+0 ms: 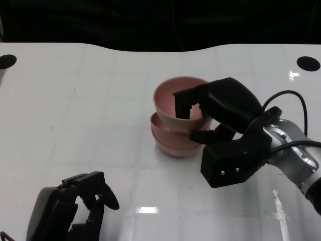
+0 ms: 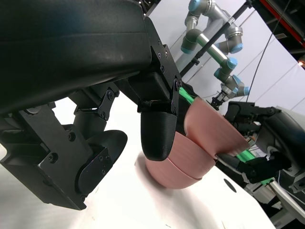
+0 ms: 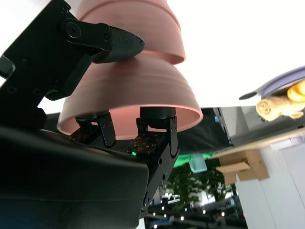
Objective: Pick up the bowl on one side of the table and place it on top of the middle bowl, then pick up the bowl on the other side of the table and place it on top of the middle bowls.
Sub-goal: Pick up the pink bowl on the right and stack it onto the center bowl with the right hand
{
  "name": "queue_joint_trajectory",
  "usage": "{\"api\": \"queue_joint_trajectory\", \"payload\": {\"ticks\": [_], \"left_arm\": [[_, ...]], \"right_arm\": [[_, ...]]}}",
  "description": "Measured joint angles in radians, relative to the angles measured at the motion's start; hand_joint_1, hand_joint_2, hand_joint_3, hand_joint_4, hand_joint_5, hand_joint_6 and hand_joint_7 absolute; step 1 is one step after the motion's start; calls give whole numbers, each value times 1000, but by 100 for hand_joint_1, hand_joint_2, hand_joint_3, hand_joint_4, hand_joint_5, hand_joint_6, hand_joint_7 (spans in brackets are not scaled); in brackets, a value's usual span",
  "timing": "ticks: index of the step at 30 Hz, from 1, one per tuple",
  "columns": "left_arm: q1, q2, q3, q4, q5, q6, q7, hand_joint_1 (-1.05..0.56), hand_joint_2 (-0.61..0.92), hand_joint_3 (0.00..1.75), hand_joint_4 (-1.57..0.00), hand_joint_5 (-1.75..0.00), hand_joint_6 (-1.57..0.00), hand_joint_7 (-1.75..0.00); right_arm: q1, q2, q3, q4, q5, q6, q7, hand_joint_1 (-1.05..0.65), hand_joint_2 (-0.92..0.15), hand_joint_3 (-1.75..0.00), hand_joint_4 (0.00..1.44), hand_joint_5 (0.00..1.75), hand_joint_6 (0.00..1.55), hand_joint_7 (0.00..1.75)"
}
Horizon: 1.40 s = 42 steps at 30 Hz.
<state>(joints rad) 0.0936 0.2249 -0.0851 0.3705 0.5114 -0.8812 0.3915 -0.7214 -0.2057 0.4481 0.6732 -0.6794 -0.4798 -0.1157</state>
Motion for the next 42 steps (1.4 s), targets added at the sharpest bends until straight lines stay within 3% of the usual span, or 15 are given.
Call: {"api": "queue_joint_trajectory", "payload": {"ticks": [2,3,5,8,16,23,33,42], "left_arm": [[0,-1,-1,0,0,1,-2,1,28,153,-87,-165,-83,-144],[0,-2,-1,0,0,2,-2,1,28,153,-86,-165,-83,-144],[0,-2,-1,0,1,2,-2,0,28,153,-86,-165,-83,-144],[-3,-1,0,0,14,2,-2,-1,28,153,-86,-165,-82,-144],[-3,1,1,0,27,2,-2,0,28,153,-86,-165,-83,-144],[-3,2,1,0,27,1,-2,0,27,153,-85,-165,-83,-144],[-8,6,1,4,29,0,-2,1,27,153,-86,-165,-84,-143],[-13,7,1,6,29,-1,-2,0,26,154,-86,-165,-83,-144]], "right_arm": [[0,1,1,15,0,-3,2,-16,-63,-50,83,116,97,30],[0,1,2,22,0,-5,2,-19,-70,-37,79,103,96,18],[-1,1,9,32,-3,-6,3,-30,-86,-13,69,53,82,4],[-1,-4,30,34,-28,-1,15,-46,-91,-11,53,26,64,0],[-1,-12,36,29,-45,1,-1,-58,-92,-17,41,19,52,0],[4,-30,35,8,-45,-2,0,-68,-92,-29,22,12,29,0],[99,-84,10,-123,-30,-9,3,-66,-92,-28,21,15,30,1],[208,-146,-16,-255,-26,-22,4,-61,-92,-16,22,20,36,4]]}}
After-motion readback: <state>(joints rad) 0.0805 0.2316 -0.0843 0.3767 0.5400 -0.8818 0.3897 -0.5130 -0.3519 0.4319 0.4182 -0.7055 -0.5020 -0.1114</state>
